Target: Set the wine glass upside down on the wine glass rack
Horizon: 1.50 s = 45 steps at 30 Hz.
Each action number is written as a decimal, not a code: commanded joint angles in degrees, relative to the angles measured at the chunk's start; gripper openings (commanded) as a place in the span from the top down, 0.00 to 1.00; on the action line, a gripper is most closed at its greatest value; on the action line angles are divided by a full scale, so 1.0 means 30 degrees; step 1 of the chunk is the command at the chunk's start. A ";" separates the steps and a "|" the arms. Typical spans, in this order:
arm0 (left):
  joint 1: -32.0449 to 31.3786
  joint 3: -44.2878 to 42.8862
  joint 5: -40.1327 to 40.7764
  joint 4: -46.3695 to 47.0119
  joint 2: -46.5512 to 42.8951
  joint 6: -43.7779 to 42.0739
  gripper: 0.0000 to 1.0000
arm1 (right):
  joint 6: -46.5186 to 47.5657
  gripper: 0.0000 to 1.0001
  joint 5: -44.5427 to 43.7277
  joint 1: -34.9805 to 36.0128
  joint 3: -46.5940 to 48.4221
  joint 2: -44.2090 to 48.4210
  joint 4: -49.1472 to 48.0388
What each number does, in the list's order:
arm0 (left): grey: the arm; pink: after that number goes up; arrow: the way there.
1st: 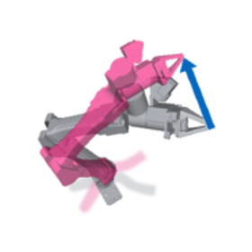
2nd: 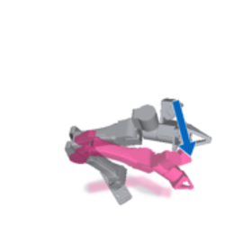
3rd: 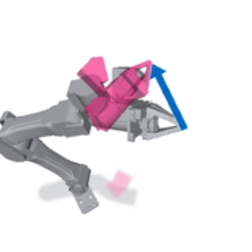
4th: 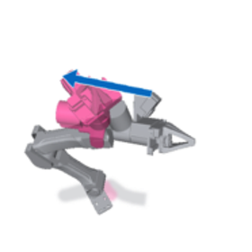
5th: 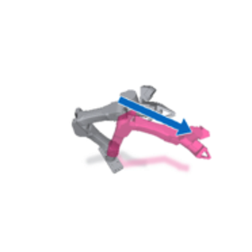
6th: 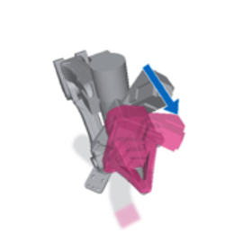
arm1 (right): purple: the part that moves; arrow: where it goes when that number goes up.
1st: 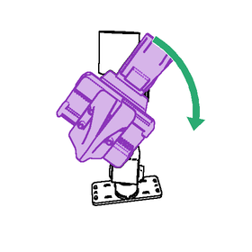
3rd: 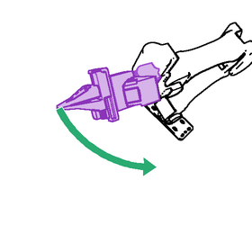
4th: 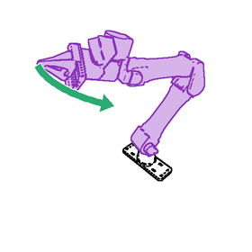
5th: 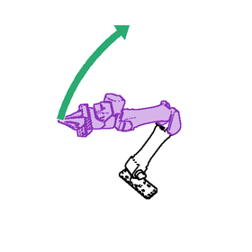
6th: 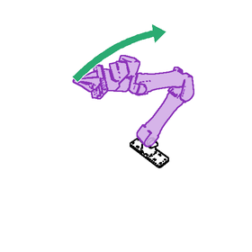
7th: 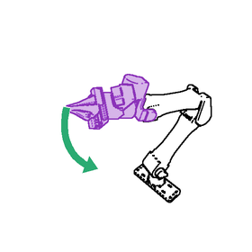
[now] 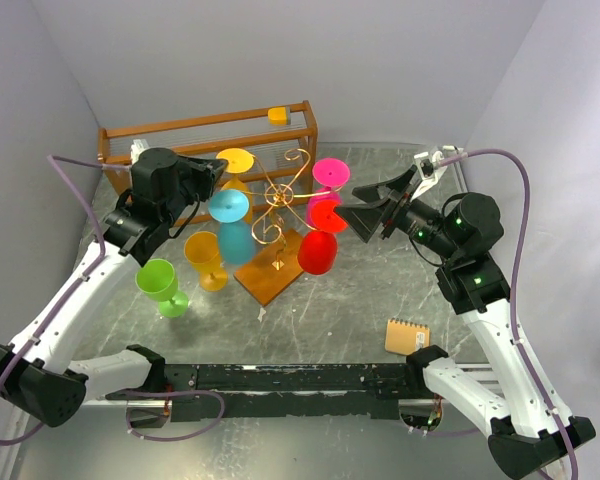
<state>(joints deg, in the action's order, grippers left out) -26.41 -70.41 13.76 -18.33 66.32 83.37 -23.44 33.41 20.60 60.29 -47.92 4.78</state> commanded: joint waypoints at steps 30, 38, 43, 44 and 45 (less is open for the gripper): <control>0.0367 0.3351 0.6733 -0.4931 -0.6551 -1.4012 0.24 | 0.0014 0.31 -0.0282 0.0047 -0.0628 0.0239 -0.0790; 0.0371 0.4589 0.3868 -0.6568 -0.6502 -1.6904 0.27 | -0.0173 0.31 -0.0134 0.0055 -0.0585 0.0144 -0.1180; 0.0433 0.4555 0.3405 -0.6964 -0.4312 -1.6425 0.35 | -0.0018 0.31 -0.0244 0.0049 -0.0492 0.0140 -0.0912; 0.0489 0.4608 0.3396 -0.7013 -0.3975 -1.6340 0.37 | 0.0060 0.31 -0.0323 0.0048 -0.0435 0.0166 -0.0793; 0.0555 0.4666 0.3326 -0.7104 -0.3699 -1.6249 0.38 | 0.0143 0.31 -0.0395 0.0047 -0.0402 0.0179 -0.0661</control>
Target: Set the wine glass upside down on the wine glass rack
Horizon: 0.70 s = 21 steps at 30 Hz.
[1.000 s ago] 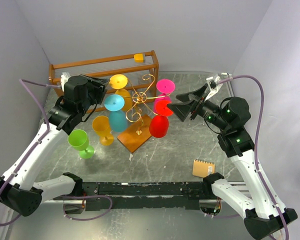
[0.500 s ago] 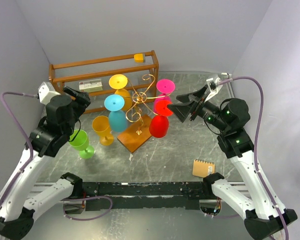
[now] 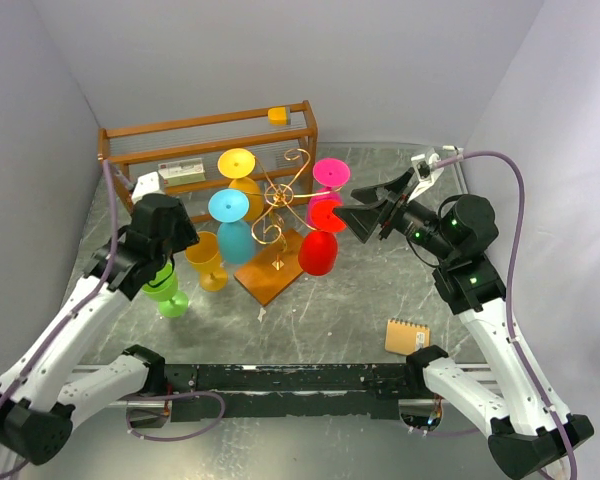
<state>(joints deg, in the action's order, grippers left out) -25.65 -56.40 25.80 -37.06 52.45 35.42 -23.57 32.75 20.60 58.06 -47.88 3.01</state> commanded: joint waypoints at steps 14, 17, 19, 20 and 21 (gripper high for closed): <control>0.2432 0.2148 -0.3835 0.0000 0.2735 0.0296 0.58 | 0.0276 0.31 -0.0421 0.0047 0.0333 0.0223 0.0162; 0.2640 0.2199 -0.4234 0.0348 0.2889 0.0172 0.64 | 0.0318 0.31 -0.0527 0.0047 0.0333 0.0236 0.0297; 0.2686 0.2059 -0.4307 0.0359 0.3136 0.0016 0.75 | 0.0301 0.31 -0.0588 0.0058 0.0284 0.0329 0.0274; 0.2718 0.1946 -0.4211 0.0281 0.3219 -0.0071 0.81 | 0.0266 0.31 -0.0603 0.0048 0.0250 0.0353 0.0260; 0.2719 0.1753 -0.4057 0.0151 0.3259 -0.0170 0.87 | 0.0236 0.31 -0.0627 0.0055 0.0246 0.0363 0.0273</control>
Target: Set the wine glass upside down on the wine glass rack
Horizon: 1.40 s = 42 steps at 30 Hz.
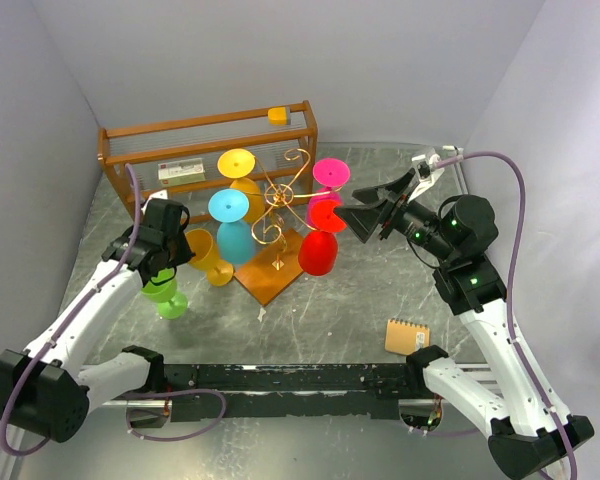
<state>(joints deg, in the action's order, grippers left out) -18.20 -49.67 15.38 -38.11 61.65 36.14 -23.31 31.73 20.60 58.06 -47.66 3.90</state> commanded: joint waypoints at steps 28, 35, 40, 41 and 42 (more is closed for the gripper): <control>0.0235 -0.6517 0.5697 0.0573 -0.5994 -0.3431 0.93 | -0.1490 0.31 -0.1994 0.0047 -0.0630 0.0363 -0.1527; 0.0235 -0.6045 0.2251 0.4394 -0.8669 -0.4396 0.93 | -0.3492 0.29 0.1306 0.0048 -0.0078 -0.0618 -0.3159; 0.0235 -0.6758 0.0365 0.5584 -0.9065 -0.4456 0.93 | -0.5700 0.29 0.2614 0.0063 0.0715 -0.2370 -0.5046; 0.0235 -0.6877 -0.0063 0.5928 -0.9112 -0.4459 0.93 | -0.6116 0.28 0.3217 0.0071 0.0784 -0.2663 -0.5841; 0.0235 -0.6994 -0.0497 0.6444 -0.9176 -0.4433 0.93 | -0.6468 0.28 0.3784 0.0153 0.0829 -0.2974 -0.6680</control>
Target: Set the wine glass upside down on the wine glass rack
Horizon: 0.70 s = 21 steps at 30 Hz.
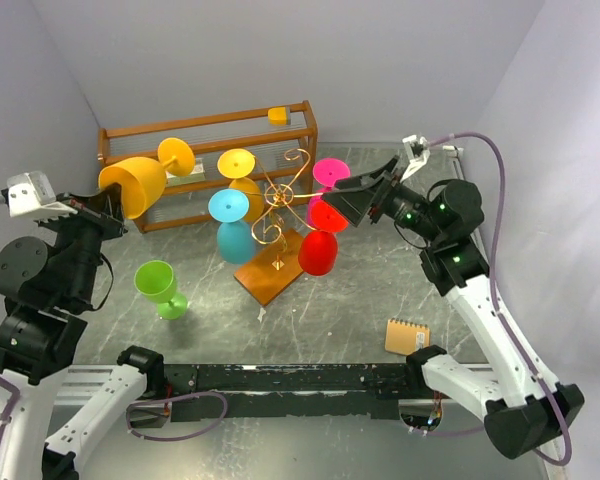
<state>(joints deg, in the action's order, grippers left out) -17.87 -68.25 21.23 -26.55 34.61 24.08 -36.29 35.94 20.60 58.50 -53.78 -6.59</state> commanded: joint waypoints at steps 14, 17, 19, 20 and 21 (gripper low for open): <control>0.0126 -0.1111 -0.9241 0.8435 0.1645 0.0255 0.93 | -0.5521 0.30 -0.6761 0.5143 0.2208 -0.3018 -0.5727; 0.0126 -0.0827 -1.0155 0.9934 0.2048 0.0766 0.93 | -0.6891 0.30 -0.9119 0.5669 0.1676 -0.2917 -0.6282; 0.0126 -0.0709 -1.0452 1.0593 0.2261 0.1065 0.93 | -0.7748 0.30 -1.0423 0.5809 0.1377 -0.2810 -0.6470; 0.0126 -0.0625 -1.0561 1.0984 0.2350 0.1215 0.93 | -0.8144 0.31 -1.0922 0.5862 0.1362 -0.2788 -0.6383; 0.0126 -0.0526 -1.0732 1.1272 0.2412 0.1348 0.93 | -0.8446 0.32 -1.1300 0.5938 0.1422 -0.2809 -0.6321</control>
<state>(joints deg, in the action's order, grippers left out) -17.82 -70.61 -5.78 -1.65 41.34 25.74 -55.48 12.84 37.58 63.16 -62.74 -23.11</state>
